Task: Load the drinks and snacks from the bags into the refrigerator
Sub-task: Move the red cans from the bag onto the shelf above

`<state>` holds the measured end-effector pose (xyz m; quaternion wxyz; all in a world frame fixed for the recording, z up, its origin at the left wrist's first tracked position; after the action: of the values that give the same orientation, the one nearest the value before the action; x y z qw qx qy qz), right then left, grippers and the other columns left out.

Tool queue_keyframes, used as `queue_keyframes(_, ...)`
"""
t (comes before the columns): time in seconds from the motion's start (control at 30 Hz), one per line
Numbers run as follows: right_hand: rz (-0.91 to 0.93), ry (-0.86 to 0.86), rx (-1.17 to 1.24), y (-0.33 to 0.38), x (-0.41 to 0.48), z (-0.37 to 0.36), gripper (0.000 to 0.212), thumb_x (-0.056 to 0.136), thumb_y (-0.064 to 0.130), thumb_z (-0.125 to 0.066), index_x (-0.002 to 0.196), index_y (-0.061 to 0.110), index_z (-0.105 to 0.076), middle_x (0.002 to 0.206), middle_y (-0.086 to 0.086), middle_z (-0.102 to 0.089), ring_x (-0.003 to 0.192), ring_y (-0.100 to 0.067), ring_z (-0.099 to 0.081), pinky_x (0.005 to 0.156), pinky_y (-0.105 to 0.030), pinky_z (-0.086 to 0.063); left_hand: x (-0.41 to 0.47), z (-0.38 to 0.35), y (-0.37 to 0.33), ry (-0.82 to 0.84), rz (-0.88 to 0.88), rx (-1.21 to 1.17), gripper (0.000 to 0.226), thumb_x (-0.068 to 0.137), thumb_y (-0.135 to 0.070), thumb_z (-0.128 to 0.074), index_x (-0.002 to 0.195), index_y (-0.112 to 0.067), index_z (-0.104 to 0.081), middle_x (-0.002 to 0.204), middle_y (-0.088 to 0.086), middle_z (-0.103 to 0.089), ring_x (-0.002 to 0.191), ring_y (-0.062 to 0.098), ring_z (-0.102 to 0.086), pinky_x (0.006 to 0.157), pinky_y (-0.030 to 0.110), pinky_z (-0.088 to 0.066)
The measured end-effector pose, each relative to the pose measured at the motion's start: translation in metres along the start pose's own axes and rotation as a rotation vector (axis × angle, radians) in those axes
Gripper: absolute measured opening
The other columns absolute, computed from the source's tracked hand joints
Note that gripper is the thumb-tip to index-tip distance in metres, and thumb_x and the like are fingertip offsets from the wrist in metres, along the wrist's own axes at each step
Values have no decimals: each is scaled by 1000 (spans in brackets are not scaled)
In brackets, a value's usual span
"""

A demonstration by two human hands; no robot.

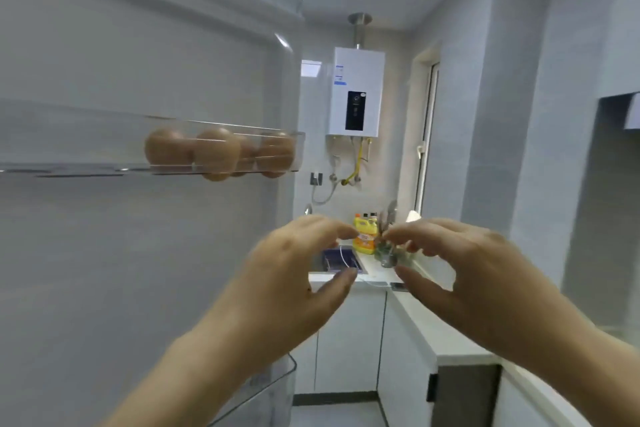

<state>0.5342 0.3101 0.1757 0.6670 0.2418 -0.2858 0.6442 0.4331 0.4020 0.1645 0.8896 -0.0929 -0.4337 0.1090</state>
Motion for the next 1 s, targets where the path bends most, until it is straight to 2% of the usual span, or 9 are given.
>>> queue_keyframes(0.07, -71, 13, -65, -23, -12, 5, 33, 81, 30, -72, 113, 27, -66, 100, 15, -70, 78, 3, -62, 71, -20, -57, 18, -24, -9, 15, -65, -73, 31, 84, -35, -65, 115, -34, -61, 103, -25, -60, 96, -4, -58, 83, 13, -48)
queue_keyframes(0.17, -178, 15, -171, -50, -32, 22, 32, 84, 37, -59, 115, 28, -64, 105, 15, -70, 84, -3, -66, 73, -28, -59, 41, -64, -23, 79, -141, -187, 35, 84, -33, -66, 118, -33, -60, 106, -25, -58, 98, -5, -56, 83, 7, -46)
queue_keyframes(0.3, -339, 42, -335, -79, -60, 48, 32, 85, 32, -66, 115, 23, -66, 104, 12, -71, 85, -1, -65, 75, -20, -53, 64, -110, -47, 114, -237, -319, 39, 85, -33, -64, 123, -32, -57, 113, -20, -59, 100, -3, -56, 87, 18, -49)
queue_keyframes(0.37, -432, 50, -402, -91, -79, 59, 33, 83, 36, -62, 114, 24, -66, 105, 15, -70, 86, 2, -62, 75, -17, -50, 72, -133, -61, 121, -256, -399, 39, 86, -32, -63, 124, -31, -56, 113, -20, -57, 100, -4, -54, 88, 18, -48)
queue_keyframes(0.53, -636, 51, -548, -115, -137, 90, 33, 80, 39, -58, 111, 30, -66, 103, 20, -68, 87, 4, -58, 71, -20, -49, 79, -190, -115, 224, -343, -565, 37, 87, -33, -61, 123, -30, -56, 114, -21, -57, 102, -5, -53, 90, 22, -48)
queue_keyframes(0.67, -764, 55, -658, -132, -185, 124, 32, 79, 38, -58, 109, 28, -67, 98, 18, -68, 81, 11, -45, 69, -17, -41, 76, -225, -163, 298, -404, -649, 35, 87, -33, -61, 122, -32, -56, 113, -23, -56, 103, -7, -53, 90, 17, -46)
queue_keyframes(0.8, -876, 36, -708, -155, -232, 160, 30, 82, 37, -61, 111, 29, -66, 102, 20, -67, 84, 5, -57, 72, -19, -43, 76, -253, -212, 313, -451, -671, 35, 87, -31, -62, 121, -32, -57, 113, -23, -57, 102, -7, -52, 88, 12, -43)
queue_keyframes(1.0, -970, 19, -790, -196, -294, 222, 32, 84, 32, -67, 115, 29, -64, 107, 18, -66, 94, -1, -62, 79, -21, -44, 83, -293, -303, 314, -510, -687, 37, 90, -32, -59, 127, -30, -54, 122, -21, -55, 111, -2, -52, 95, 17, -42)
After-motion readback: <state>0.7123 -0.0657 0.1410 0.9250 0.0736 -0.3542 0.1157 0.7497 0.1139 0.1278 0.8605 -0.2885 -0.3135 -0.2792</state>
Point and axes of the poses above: each hand's wrist, its own x-axis towards the middle knuckle, its own z-axis out of the back of the hand, y = z × x, the point moved 10 cm from there along x, towards the middle knuckle
